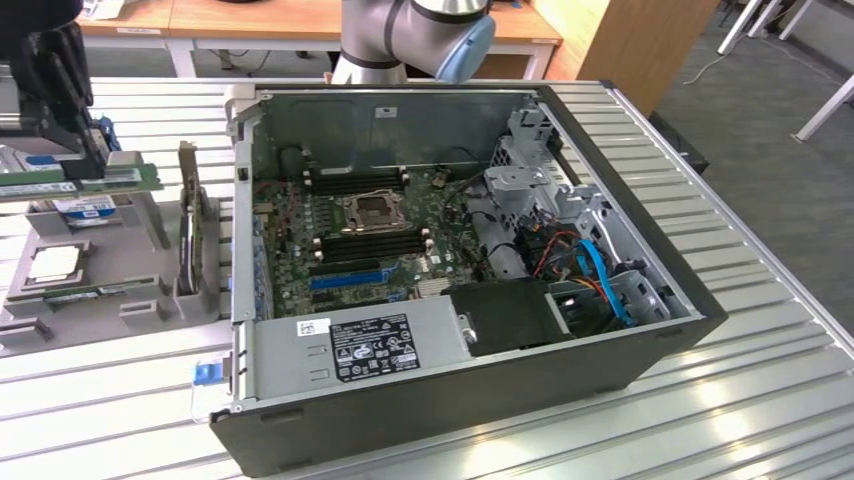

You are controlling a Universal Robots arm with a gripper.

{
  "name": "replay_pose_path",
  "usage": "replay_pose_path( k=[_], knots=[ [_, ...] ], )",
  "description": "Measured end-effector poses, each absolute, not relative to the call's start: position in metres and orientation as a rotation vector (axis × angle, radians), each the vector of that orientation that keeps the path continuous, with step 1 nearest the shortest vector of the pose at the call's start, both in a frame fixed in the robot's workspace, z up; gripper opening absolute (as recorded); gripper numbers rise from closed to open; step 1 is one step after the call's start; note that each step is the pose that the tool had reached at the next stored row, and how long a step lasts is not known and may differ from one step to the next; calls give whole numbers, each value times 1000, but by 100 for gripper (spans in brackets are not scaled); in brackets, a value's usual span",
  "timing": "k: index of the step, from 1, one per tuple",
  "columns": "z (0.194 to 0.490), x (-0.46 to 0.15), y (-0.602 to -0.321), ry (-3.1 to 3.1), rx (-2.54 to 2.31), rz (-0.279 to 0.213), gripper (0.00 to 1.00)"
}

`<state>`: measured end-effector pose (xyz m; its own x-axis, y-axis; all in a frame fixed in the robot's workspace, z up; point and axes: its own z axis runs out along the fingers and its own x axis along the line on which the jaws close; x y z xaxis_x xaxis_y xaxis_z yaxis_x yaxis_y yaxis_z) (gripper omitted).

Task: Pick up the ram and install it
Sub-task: 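Pick up the ram and move it above insertion slot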

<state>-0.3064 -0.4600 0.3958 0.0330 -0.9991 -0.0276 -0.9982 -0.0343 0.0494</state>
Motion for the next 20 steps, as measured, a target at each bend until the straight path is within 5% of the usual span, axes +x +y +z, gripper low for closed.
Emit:
replay_pose_path(
  k=[20],
  knots=[
    [396,-254,-460,-2171,2246,-85,11]
  ],
)
